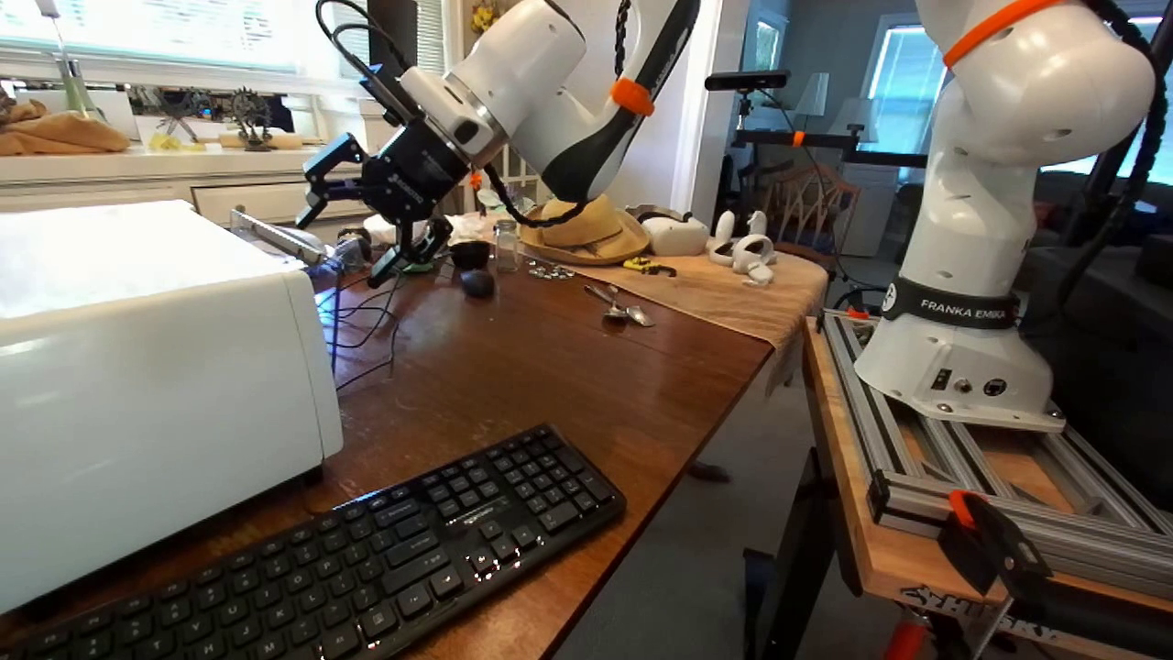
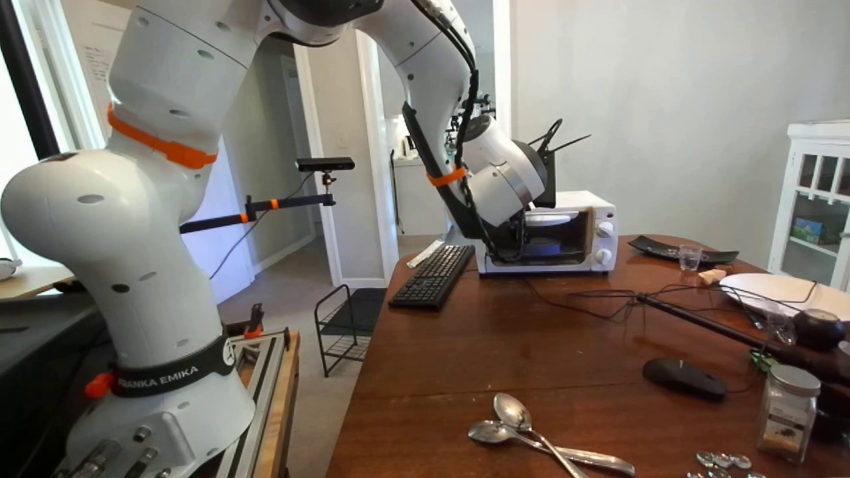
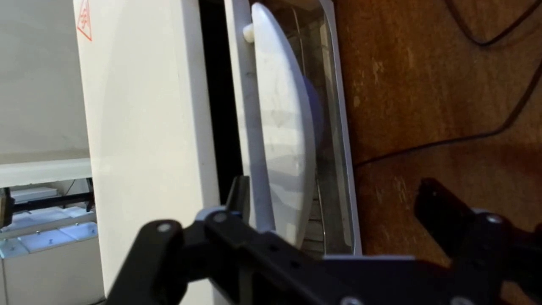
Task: Put the blue masking tape in the oven then close the oven door.
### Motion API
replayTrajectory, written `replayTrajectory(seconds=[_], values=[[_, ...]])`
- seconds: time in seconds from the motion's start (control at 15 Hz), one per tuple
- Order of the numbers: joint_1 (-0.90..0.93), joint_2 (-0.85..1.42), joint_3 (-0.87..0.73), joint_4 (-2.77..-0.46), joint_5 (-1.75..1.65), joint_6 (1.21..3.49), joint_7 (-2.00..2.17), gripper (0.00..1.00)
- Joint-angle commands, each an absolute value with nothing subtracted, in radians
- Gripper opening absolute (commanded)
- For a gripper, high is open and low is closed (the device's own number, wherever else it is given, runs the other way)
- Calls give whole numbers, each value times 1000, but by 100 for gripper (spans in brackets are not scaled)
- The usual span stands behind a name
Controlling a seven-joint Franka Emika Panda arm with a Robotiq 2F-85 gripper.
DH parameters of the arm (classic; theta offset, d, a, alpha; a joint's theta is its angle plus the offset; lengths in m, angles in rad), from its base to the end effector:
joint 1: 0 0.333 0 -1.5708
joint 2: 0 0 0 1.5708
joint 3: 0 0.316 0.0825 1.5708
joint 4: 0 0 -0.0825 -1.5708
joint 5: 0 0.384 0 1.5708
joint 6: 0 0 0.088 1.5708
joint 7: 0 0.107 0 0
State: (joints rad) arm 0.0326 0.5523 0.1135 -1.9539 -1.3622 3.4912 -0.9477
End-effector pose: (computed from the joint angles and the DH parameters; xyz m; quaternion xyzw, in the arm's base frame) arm 0.5717 0.1963 0.2654 0.2755 0.8773 0.3268 0.2182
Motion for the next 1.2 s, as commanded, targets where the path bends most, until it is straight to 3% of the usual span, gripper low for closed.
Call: replayTrajectory(seconds=[0.0,1.13], values=[[16,647,151,-1851,-1431,3511,-933,100],[93,775,147,-1511,-1611,3577,-857,100]])
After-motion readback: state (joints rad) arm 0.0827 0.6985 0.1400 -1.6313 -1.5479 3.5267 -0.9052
